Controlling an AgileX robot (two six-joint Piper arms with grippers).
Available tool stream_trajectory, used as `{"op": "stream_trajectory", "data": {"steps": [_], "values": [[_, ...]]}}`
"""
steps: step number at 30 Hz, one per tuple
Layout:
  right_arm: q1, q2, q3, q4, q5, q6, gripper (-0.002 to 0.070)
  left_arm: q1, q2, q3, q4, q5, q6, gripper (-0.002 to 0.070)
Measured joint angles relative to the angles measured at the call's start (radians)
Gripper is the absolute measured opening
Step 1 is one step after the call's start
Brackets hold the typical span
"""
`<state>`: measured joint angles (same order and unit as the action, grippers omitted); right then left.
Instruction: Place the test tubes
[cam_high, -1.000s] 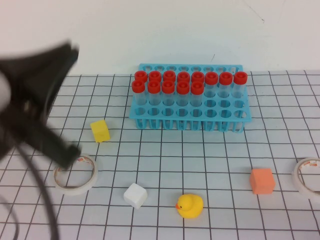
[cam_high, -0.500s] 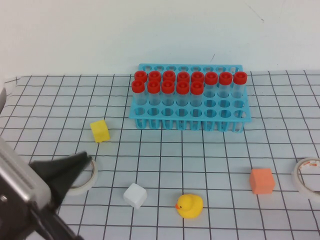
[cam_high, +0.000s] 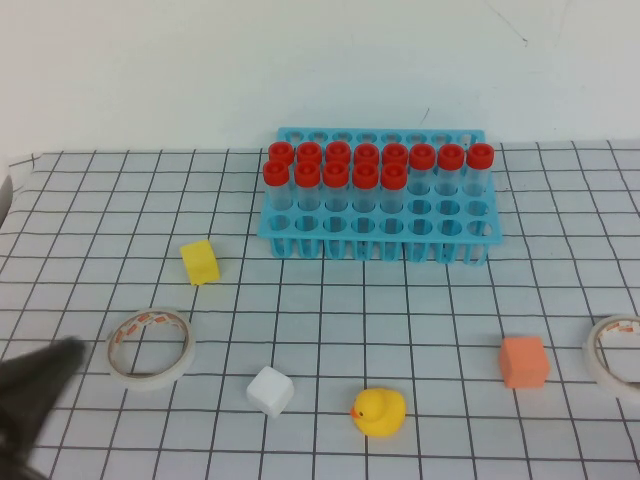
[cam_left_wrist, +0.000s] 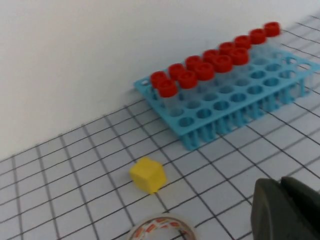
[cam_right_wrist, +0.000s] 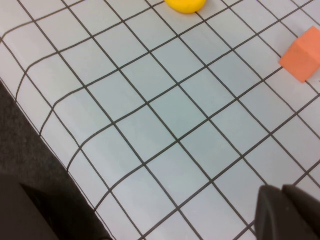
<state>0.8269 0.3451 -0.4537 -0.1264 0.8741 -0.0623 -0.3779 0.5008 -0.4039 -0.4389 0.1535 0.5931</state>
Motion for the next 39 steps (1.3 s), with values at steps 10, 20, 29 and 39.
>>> {"op": "stream_trajectory", "data": {"steps": [10, 20, 29, 39], "values": [[0.0, 0.0, 0.0, 0.0, 0.0, 0.0, -0.0001, 0.354, -0.325, 0.208, -0.109, -0.004, 0.003, 0.0], [0.0, 0.0, 0.0, 0.002, -0.002, 0.0, -0.0001, 0.452, -0.509, 0.424, -0.098, 0.056, 0.003, 0.0], [0.0, 0.0, 0.0, 0.002, 0.0, 0.0, -0.0001, 0.459, -0.514, 0.424, -0.091, 0.086, 0.003, 0.0], [0.0, 0.0, 0.0, 0.002, 0.0, 0.0, -0.0001, 0.459, -0.514, 0.424, 0.26, 0.053, -0.385, -0.0001]]}}
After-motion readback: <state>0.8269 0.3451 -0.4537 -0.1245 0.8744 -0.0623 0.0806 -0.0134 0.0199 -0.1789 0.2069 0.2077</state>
